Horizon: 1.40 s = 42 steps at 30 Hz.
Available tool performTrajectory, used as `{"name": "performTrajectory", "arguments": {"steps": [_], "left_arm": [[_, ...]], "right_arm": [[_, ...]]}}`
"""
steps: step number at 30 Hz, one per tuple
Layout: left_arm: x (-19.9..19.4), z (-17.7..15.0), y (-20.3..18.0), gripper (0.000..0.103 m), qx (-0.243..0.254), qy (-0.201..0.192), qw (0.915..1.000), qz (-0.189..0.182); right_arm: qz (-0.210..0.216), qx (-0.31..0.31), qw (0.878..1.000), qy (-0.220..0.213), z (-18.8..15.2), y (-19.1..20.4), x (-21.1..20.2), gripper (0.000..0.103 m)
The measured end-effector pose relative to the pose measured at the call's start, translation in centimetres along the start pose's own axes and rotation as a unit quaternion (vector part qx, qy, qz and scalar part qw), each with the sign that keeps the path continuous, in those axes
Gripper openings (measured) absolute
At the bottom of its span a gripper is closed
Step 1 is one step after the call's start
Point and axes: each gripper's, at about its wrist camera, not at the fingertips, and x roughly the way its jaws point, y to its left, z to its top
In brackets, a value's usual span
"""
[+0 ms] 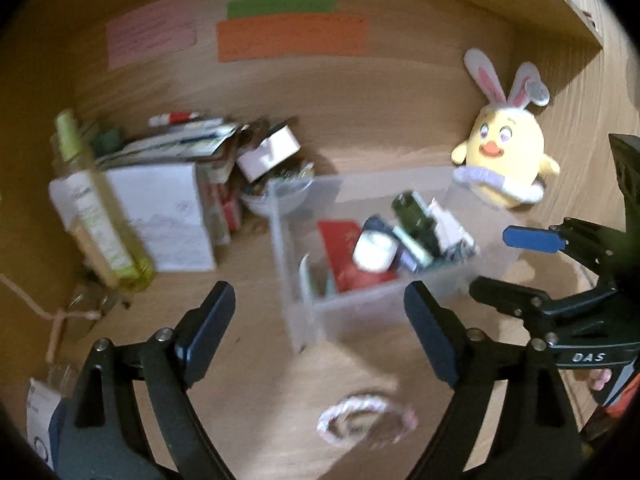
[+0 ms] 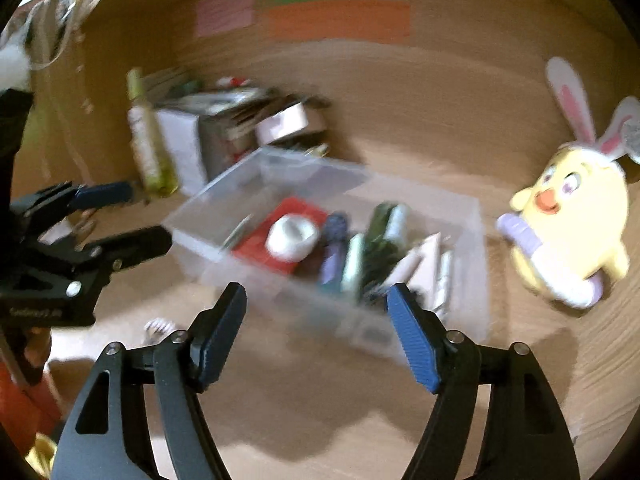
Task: Organize objects
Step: 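Lower the blade pack and tape roll into the clear box, open both tools, then grasp the braided pink-white bracelet with the right tool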
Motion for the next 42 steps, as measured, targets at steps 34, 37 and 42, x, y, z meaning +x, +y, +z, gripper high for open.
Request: {"name": "performTrajectory", "arguments": {"steps": [34, 37, 42], "left_arm": [[-1.8, -9.8, 4.3, 0.067, -0.063, 0.057, 0.9963, -0.015], [-2.2, -9.6, 4.3, 0.067, -0.067, 0.052, 0.9963, -0.017], [-2.3, -9.1, 3.5, 0.067, -0.061, 0.052, 0.9963, -0.03]], "right_arm": [[0.074, -0.056, 0.994, 0.063, -3.7, 7.8, 3.4, 0.009], [0.069, -0.05, 0.995, 0.047, -3.3, 7.6, 2.3, 0.007], [0.062, -0.035, 0.997, 0.032, -3.6, 6.1, 0.3, 0.007]]}}
